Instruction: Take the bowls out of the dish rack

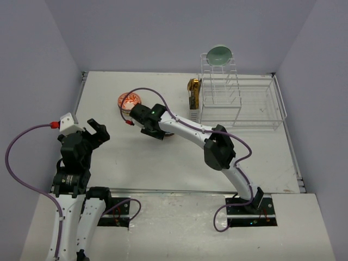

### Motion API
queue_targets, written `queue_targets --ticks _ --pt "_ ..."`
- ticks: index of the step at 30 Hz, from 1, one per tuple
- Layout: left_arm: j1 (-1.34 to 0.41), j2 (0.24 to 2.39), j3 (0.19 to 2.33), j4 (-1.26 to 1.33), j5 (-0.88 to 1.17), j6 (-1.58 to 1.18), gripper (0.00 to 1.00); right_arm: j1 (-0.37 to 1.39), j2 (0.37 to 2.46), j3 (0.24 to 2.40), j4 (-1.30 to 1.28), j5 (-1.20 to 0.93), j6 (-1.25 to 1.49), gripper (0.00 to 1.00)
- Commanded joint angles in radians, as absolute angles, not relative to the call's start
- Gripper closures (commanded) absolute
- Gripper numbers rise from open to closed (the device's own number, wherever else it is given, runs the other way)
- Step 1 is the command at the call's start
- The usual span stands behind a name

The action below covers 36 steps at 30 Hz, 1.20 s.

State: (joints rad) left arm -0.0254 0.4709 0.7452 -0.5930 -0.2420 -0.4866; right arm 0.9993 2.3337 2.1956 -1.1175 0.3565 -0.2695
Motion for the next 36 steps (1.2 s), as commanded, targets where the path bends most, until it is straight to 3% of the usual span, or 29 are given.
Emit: queue_targets --ticks 1,7,9,17,36 --pt "-0.017 0.463 0.756 -0.561 -0.239 -0.483 0.0 1.011 2.224 2.223 -1.158 0.339 -0.244 0.59" --pt "-0.017 0.46 0.755 -0.561 -0.239 -0.483 0.0 1.011 2.152 2.138 -1.101 0.292 -0.221 0.61" --pt "-0.017 0.462 0.755 -0.56 -0.238 -0.483 0.0 1.011 2.137 2.123 -1.086 0.285 -0.209 0.7" --pt "-0.017 0.459 0.755 -0.56 -0.238 -0.482 0.0 1.006 2.175 2.103 -1.051 0.276 -0.213 0.83" --pt "-0.017 0.462 0.753 -0.557 -0.233 -0.48 0.0 0.979 2.232 2.086 -1.002 0.236 -0.201 0.89"
